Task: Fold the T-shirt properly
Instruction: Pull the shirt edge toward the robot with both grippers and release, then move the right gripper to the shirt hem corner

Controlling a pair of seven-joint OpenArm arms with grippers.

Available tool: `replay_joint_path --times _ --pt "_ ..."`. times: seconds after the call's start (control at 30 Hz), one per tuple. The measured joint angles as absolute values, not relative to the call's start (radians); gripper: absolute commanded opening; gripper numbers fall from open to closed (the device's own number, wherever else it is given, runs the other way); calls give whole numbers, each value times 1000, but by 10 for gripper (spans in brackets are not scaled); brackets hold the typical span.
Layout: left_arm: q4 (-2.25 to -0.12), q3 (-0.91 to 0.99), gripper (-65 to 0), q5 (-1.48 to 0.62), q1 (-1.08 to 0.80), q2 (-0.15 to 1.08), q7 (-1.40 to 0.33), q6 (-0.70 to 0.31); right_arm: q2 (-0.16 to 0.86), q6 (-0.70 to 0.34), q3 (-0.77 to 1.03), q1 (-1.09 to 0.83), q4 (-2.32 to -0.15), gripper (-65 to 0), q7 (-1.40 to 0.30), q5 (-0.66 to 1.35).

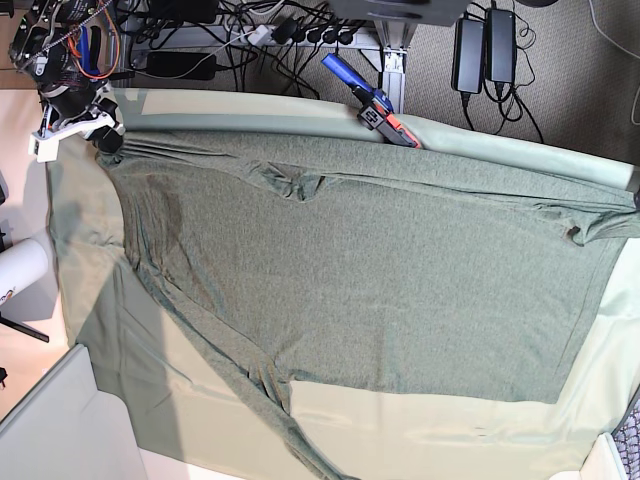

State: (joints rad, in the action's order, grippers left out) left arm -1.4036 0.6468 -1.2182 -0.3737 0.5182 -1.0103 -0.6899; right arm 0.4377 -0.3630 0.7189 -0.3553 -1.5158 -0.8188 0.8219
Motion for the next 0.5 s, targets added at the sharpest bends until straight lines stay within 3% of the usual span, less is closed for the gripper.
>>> replay_joint_path --times 0.07,0.2,0.27,0.5 --pt "-1404 647 -615 -1218 -374 518 -1010 -690 438 -364 719 -355 -1516 -650 -805 804" --pt "-1403 652 -468 -1193 -374 524 -987 -689 446 -366 727 -355 -1516 -350 -786 744" --pt "-1403 654 -428 -1195 -374 529 -986 -689 450 -366 731 -355 -1516 -272 -786 738" --pt "-1422 708 -417 -1219 -374 524 -987 -689 446 -366 764 -355 -1516 -268 -779 725"
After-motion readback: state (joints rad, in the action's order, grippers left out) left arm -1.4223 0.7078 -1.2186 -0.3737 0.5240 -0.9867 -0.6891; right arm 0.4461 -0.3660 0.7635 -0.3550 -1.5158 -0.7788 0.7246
